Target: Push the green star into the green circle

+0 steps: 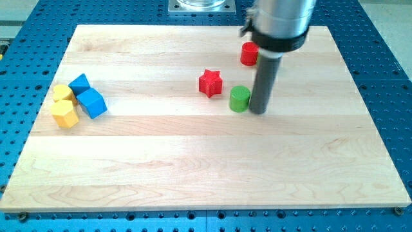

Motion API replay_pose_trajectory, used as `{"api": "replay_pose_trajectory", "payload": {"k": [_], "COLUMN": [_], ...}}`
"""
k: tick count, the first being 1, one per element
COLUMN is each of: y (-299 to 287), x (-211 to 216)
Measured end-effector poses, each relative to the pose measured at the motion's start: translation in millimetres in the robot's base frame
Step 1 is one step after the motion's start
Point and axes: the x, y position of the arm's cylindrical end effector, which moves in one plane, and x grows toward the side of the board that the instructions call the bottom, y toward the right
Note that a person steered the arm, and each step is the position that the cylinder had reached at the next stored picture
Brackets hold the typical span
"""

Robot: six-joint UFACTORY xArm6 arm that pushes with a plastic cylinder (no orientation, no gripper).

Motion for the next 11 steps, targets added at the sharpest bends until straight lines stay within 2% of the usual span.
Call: {"api": "replay_pose_trajectory", "payload": {"k": [1,2,3,4,5,6,7,8,9,10,11], "y": [-45.8,9.8,115.6,123.3,76.8,-15.2,15.7,102.5,42.0,-22.8,-40.0], "x": [-15.0,-8.9,-91.1,-147.4,-151.4,-114.5,-95.3,-95.8,-62.2,-62.3,-58.5]}}
